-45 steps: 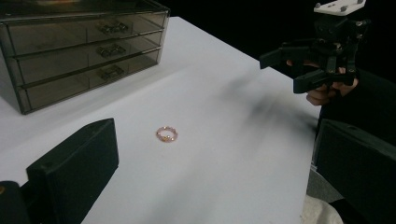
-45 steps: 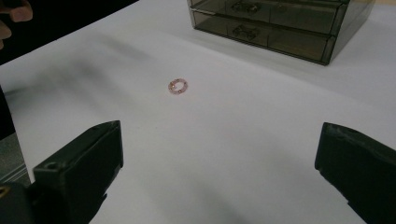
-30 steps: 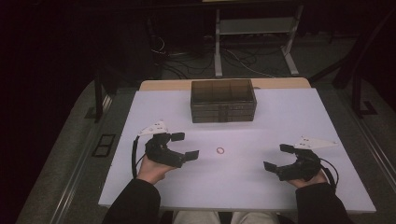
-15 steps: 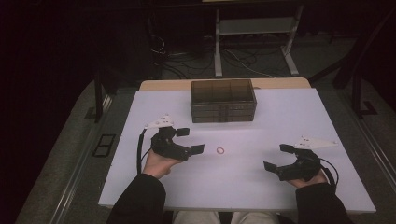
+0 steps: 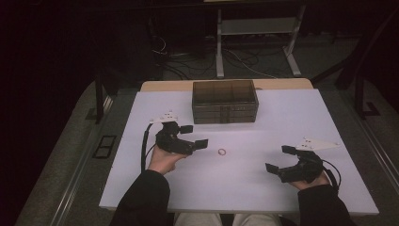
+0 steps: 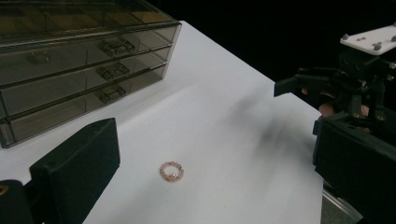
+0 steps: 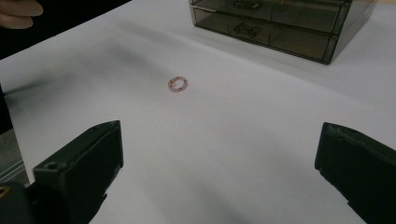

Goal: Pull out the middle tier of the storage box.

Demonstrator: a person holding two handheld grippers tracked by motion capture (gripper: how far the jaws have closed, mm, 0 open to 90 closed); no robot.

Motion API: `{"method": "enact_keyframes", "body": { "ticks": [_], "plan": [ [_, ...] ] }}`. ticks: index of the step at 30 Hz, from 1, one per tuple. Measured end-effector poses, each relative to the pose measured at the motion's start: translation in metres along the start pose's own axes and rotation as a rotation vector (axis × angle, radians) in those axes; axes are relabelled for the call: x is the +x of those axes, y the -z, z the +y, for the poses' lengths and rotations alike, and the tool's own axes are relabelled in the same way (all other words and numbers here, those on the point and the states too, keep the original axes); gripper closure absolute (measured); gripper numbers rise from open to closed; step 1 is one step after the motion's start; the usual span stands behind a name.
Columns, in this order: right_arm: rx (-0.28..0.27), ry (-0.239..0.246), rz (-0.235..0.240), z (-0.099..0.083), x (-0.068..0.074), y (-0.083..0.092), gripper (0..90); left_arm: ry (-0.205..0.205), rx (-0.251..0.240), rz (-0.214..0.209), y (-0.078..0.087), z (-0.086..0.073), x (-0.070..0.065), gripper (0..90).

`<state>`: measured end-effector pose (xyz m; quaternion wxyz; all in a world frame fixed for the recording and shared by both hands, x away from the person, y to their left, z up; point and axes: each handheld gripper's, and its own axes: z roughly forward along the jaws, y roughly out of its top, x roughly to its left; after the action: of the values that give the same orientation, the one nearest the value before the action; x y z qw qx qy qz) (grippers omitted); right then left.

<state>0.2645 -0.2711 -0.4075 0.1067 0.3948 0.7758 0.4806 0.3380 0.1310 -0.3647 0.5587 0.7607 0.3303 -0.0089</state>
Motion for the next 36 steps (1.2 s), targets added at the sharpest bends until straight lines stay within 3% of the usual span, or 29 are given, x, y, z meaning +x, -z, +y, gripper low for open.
{"method": "enact_keyframes", "body": {
  "ticks": [23,36],
  "plan": [
    [0.002,0.002,0.000,0.000,0.000,-0.001,0.4,0.065,-0.006,0.035,-0.017,0.007,0.020,0.0],
    [0.007,0.003,0.002,0.000,0.000,-0.001,0.4,0.127,0.000,0.066,-0.027,0.004,0.035,0.0]
  ]
}}
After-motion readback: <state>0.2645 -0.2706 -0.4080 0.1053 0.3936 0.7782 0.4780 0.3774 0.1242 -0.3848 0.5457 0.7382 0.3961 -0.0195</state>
